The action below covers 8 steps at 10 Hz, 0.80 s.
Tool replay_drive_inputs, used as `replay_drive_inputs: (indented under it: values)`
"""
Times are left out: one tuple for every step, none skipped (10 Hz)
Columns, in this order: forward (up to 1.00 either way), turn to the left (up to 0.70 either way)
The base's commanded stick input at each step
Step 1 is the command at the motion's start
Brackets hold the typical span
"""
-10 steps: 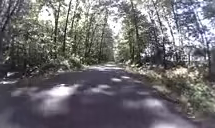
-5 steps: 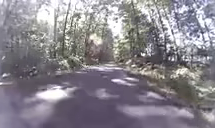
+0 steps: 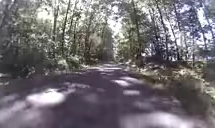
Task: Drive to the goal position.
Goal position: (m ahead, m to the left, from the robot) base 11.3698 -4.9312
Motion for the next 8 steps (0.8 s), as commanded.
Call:
replay_drive_inputs:
  values:
    - [0.45, 0.00]
    - [0.45, 0.00]
    - [0.45, 0.00]
    - [0.45, 0.00]
    - [0.45, 0.00]
    - [0.45, 0.00]
    - [0.45, 0.00]
    - [0.45, 0.00]
